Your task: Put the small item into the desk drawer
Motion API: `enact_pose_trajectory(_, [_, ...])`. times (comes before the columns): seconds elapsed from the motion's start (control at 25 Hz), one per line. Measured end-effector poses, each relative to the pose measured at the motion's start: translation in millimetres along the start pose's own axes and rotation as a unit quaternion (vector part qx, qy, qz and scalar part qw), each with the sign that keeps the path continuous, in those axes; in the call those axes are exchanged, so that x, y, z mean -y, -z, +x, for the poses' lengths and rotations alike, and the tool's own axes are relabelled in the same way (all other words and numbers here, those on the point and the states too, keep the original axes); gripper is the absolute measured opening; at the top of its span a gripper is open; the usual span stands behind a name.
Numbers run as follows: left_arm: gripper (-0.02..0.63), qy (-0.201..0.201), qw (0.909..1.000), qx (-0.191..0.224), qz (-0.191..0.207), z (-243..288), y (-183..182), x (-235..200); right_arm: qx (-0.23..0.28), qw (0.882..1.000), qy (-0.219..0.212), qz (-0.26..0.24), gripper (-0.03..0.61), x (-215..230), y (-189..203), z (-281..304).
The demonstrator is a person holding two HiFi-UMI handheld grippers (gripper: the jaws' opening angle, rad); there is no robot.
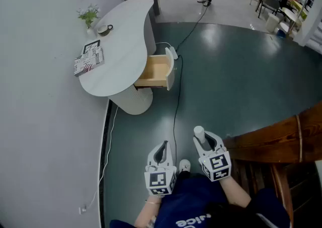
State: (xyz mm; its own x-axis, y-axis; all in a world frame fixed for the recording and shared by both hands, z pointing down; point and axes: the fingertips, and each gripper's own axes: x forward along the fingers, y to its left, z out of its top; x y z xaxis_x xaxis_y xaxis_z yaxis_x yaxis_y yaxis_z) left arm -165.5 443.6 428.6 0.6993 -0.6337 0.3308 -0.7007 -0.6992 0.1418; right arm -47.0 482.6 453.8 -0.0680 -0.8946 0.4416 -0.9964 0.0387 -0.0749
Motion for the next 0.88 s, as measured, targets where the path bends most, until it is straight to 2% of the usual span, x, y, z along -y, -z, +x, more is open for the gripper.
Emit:
enact_pose_trajectory(0.4, [0.006,-0.017,0.9998,0.010,0.002,-9.6,3.3,0.5,-0.009,1.000,0.000,-0.011,0.141,1.4,4.8,-7.9])
enact_pose_trajectory(0.6, [0.006,-0.027,0.9996,0.010,-0.007,-8.6,2.5,-9.5,-0.003,1.000,-0.006,0.021,0.144,2.7,-0.2,0.3])
enact_pose_trajectory(0.88, [0.006,-0.020,0.9997,0.006,-0.010,25.7,1.4,-31.8,0.002,1.000,-0.013,0.020,0.146,5.2,-10.2,29.6])
